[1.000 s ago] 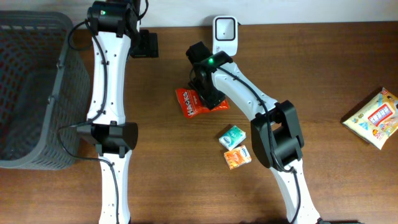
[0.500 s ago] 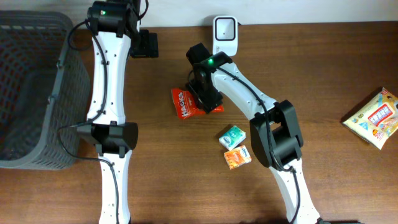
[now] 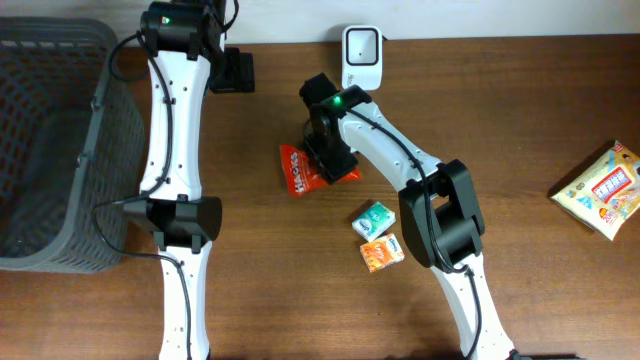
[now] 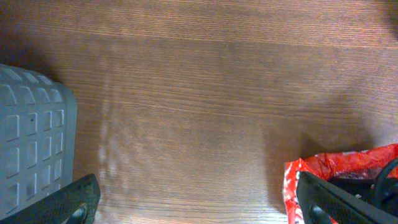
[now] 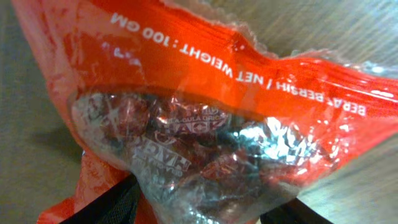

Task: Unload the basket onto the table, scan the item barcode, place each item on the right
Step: 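Lift the red bag up to the scanner with the right gripper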

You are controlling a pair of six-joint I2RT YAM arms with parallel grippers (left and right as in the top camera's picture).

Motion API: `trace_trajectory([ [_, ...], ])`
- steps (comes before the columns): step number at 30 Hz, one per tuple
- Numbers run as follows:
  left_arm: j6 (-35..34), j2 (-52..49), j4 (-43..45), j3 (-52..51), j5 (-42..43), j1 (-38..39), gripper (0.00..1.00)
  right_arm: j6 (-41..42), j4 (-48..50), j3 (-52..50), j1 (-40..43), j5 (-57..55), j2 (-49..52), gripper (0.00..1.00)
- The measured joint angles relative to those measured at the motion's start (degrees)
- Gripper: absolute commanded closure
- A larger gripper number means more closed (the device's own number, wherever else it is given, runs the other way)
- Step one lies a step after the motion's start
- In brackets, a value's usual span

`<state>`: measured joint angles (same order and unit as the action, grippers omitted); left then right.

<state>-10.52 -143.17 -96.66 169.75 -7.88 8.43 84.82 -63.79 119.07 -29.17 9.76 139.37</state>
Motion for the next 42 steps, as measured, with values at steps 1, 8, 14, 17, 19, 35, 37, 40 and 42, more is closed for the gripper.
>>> trace_trajectory([
  [1, 0.0, 0.0, 0.0, 0.0, 0.0, 0.0, 0.01, -0.8, -0.4, 0.0, 0.1, -0.1, 0.0, 0.54],
  [8, 0.0, 0.0, 0.0, 0.0, 0.0, 0.0, 0.01, -12.0, -2.4, 0.5, 3.0, 0.8, -0.2, 0.96],
  [14, 0.0, 0.0, 0.0, 0.0, 0.0, 0.0, 0.01, -22.9, -3.5, 0.9, 6.3, 1.2, -1.0, 0.96],
  [17, 0.0, 0.0, 0.0, 0.0, 0.0, 0.0, 0.01, -30.2, -6.0, 1.9, 8.6, 0.6, -0.9, 0.96],
  [19, 0.0, 0.0, 0.0, 0.0, 0.0, 0.0, 0.01, -36.4, -9.1, 4.0, 10.5, -0.7, -0.5, 0.96],
  [35, 0.0, 0.0, 0.1, 0.0, 0.0, 0.0, 0.01, -80.3, -4.8, 26.4, 17.5, -1.7, 0.9, 0.96],
  [37, 0.0, 0.0, 0.0, 0.0, 0.0, 0.0, 0.01, -81.7, 0.7, 26.3, 17.4, -2.0, 0.9, 0.96],
  [40, 0.0, 0.0, 0.1, 0.0, 0.0, 0.0, 0.01, -83.3, 10.6, 25.1, 17.4, -3.8, 0.9, 0.96],
  [42, 0.0, 0.0, 0.1, 0.0, 0.0, 0.0, 0.01, -83.7, 16.0, 23.6, 17.4, -4.5, 0.9, 0.96],
])
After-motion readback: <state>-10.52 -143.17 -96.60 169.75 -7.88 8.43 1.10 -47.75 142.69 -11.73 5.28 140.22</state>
